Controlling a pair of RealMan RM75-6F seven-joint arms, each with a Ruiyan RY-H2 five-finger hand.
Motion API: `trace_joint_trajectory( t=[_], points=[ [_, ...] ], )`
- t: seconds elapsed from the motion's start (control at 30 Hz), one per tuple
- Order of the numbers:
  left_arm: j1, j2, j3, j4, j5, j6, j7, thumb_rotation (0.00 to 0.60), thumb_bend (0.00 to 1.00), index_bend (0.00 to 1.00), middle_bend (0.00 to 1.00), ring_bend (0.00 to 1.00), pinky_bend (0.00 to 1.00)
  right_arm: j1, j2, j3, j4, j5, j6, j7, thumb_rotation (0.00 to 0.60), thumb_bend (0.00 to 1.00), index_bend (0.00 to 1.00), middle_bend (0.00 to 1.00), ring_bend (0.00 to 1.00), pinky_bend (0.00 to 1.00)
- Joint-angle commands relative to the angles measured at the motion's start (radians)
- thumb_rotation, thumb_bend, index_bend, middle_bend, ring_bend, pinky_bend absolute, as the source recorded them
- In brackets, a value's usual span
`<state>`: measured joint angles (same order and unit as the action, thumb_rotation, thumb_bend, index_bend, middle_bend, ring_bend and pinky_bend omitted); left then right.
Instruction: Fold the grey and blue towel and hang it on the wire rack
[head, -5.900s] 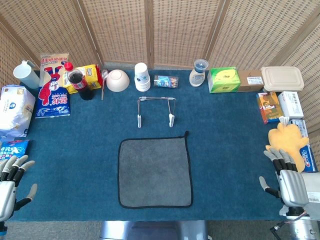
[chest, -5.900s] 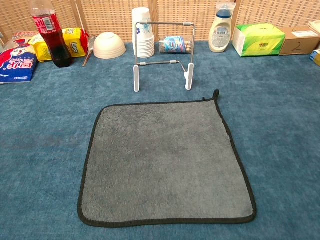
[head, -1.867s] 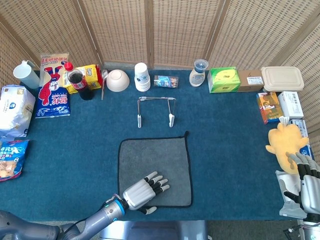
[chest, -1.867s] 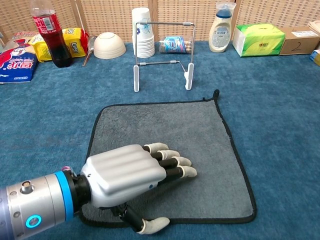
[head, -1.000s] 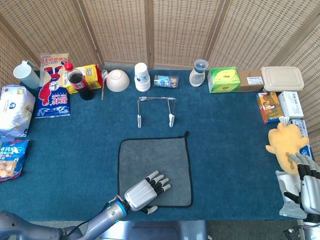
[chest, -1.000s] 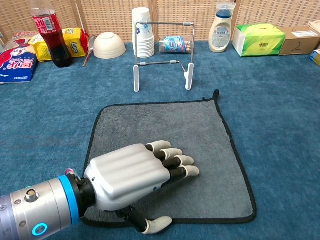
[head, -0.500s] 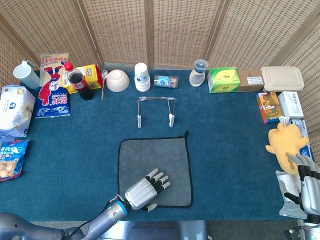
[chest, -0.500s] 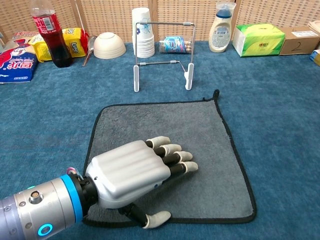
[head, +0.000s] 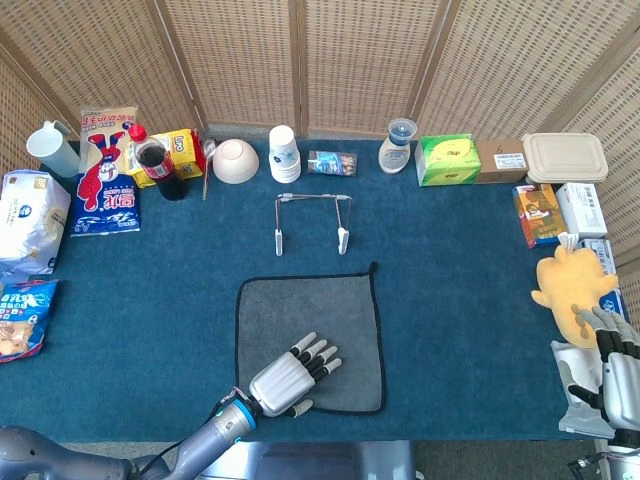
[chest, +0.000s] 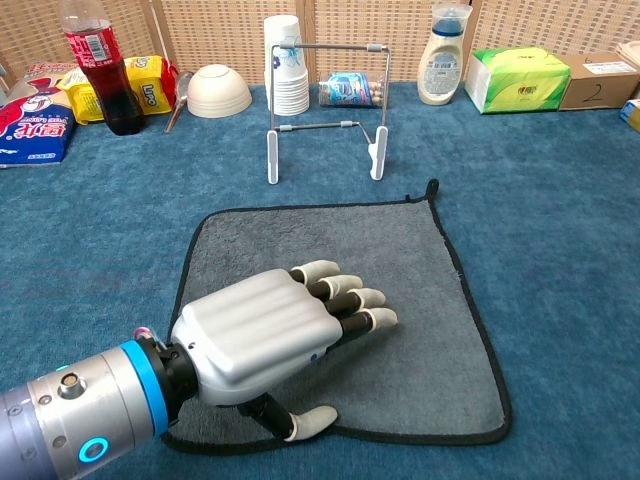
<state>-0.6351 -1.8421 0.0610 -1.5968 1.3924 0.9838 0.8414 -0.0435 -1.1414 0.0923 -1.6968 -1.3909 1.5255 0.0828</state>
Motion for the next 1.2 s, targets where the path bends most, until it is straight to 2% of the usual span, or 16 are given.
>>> trace_joint_trajectory(
  t=[0.03,0.33,0.37,0.43,0.5,0.57,0.87,1.2],
  points=[
    [0.001,0.005,0.007,-0.008,0.008,0.003,-0.008,0.386,0.00,0.01,0.00,0.00,0.00,0.000,0.000,0.000,0.000,0.000,0.000,0.000,0.600,0.35,0.12,0.11,0.00,0.00],
    [0.001,-0.005,0.003,0.007,-0.008,-0.002,0.007,0.391,0.00,0.01,0.00,0.00,0.00,-0.003,-0.002,-0.002,0.002,0.002,-0.001,0.003,0.600,0.35,0.12,0.11,0.00,0.00],
    [0.002,-0.007,0.002,0.010,-0.007,0.001,0.008,0.405,0.00,0.01,0.00,0.00,0.00,-0.003,-0.002,-0.002,0.003,0.001,-0.001,0.004,0.600,0.35,0.12,0.11,0.00,0.00],
    [0.005,-0.015,-0.002,0.018,-0.003,0.012,0.009,0.471,0.00,0.02,0.00,0.00,0.00,-0.003,-0.001,-0.001,0.003,0.000,0.001,0.005,0.600,0.34,0.12,0.11,0.00,0.00],
    [0.008,-0.021,-0.004,0.024,0.001,0.021,0.006,0.571,0.00,0.03,0.02,0.00,0.00,-0.004,-0.001,-0.001,0.003,-0.001,0.002,0.005,0.600,0.35,0.12,0.11,0.00,0.00],
    [0.013,-0.027,-0.008,0.032,0.008,0.034,0.000,0.600,0.00,0.05,0.03,0.00,0.00,-0.004,0.000,0.000,0.003,-0.002,0.004,0.006,0.600,0.35,0.12,0.11,0.00,0.00],
    [0.021,-0.023,-0.004,0.032,0.025,0.048,-0.022,0.600,0.00,0.14,0.05,0.00,0.00,-0.005,0.000,-0.001,0.003,-0.002,0.002,0.006,0.600,0.35,0.12,0.11,0.00,0.00],
    [0.031,0.010,0.001,-0.014,0.008,0.037,-0.063,0.600,0.00,0.15,0.06,0.00,0.00,-0.004,-0.001,-0.001,0.003,-0.001,-0.002,0.005,0.600,0.34,0.12,0.11,0.00,0.00]
  ],
)
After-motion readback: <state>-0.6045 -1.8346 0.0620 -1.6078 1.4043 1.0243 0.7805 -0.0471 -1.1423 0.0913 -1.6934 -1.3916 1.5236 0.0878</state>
